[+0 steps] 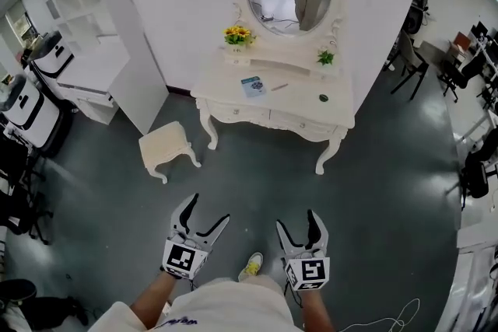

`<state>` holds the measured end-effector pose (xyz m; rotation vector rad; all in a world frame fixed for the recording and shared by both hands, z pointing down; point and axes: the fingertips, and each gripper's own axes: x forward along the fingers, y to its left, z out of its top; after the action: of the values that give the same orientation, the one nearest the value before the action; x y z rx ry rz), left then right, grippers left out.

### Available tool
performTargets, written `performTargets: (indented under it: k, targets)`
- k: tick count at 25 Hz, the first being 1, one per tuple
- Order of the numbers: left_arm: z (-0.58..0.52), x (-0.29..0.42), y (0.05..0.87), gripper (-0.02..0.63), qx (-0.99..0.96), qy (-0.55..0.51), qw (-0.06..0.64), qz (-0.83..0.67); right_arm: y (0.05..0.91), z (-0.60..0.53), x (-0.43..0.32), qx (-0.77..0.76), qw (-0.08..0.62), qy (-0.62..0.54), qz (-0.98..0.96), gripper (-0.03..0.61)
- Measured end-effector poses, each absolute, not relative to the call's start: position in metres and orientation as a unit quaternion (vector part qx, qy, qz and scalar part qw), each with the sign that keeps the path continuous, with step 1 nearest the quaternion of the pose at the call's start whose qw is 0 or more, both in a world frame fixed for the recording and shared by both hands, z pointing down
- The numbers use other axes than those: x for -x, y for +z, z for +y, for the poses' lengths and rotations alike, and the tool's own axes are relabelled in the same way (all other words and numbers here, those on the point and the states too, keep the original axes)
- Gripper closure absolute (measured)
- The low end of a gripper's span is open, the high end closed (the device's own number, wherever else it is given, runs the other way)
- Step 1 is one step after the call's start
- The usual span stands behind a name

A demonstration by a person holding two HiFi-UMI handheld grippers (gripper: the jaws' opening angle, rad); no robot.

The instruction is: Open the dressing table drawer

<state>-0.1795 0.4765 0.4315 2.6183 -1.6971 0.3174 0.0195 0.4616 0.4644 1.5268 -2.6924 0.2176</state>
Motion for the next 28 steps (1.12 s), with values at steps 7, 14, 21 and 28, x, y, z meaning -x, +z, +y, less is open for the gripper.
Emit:
performTargets:
  k: [7,14,21,28]
  targets:
    - [0.407,0.165,0.425,0.253,-0.837,0.095,-0.016,-0.538,0.463,0.4,-0.042,-0.507,0.016,0.066,-0.859,0.225]
    - [0.359,0.175,0.448,0.253,-0.834,0.087,0.009,-0.546,0.476,0.35,-0.041,-0.508,0.035,0.073,-0.858,0.225]
    - [0.274,0.198,0.447,0.253,-0.833,0.065,0.026,-0.548,0.476,0.27,-0.026,-0.516,0.047,0.082,-0.851,0.225]
    - [0.153,0.206,0.448,0.253,-0.848,0.036,0.036,-0.527,0.468,0.165,-0.028,-0.552,0.066,0.082,-0.827,0.227]
